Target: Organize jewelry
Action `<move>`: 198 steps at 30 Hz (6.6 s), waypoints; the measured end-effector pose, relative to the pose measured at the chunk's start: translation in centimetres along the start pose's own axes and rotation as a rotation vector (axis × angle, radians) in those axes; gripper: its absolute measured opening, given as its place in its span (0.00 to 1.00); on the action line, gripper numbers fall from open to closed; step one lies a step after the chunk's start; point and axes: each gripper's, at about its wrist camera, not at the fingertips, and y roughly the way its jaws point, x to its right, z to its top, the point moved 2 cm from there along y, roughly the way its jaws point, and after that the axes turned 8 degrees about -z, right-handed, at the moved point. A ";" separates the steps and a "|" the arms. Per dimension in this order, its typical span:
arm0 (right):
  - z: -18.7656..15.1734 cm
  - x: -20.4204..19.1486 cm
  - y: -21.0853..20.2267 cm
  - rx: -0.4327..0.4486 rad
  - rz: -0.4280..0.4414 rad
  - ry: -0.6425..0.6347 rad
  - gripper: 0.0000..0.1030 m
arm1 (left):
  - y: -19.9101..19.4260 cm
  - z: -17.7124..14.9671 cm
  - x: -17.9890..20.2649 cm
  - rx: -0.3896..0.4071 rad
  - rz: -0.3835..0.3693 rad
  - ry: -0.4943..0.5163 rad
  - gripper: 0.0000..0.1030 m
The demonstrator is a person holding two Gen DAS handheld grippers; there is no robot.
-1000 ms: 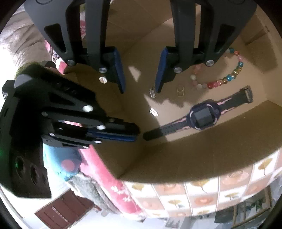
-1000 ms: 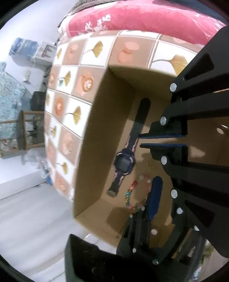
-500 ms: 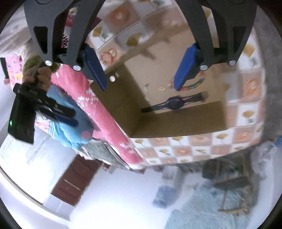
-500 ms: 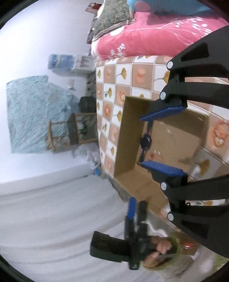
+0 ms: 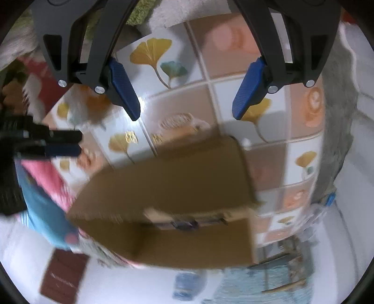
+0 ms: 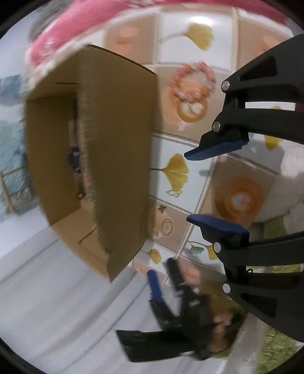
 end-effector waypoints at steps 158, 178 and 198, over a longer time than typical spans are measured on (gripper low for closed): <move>12.0 -2.8 -4.8 0.136 0.074 -0.181 0.15 | -2.8 11.1 3.0 0.176 -0.118 0.297 0.11; 16.2 -1.1 8.2 -0.344 0.105 -0.064 0.16 | 5.3 13.9 -2.8 -0.228 -0.103 0.200 0.20; 13.2 -1.0 -7.6 0.169 0.110 -0.130 0.41 | -7.6 12.3 -2.8 0.184 -0.051 0.119 0.45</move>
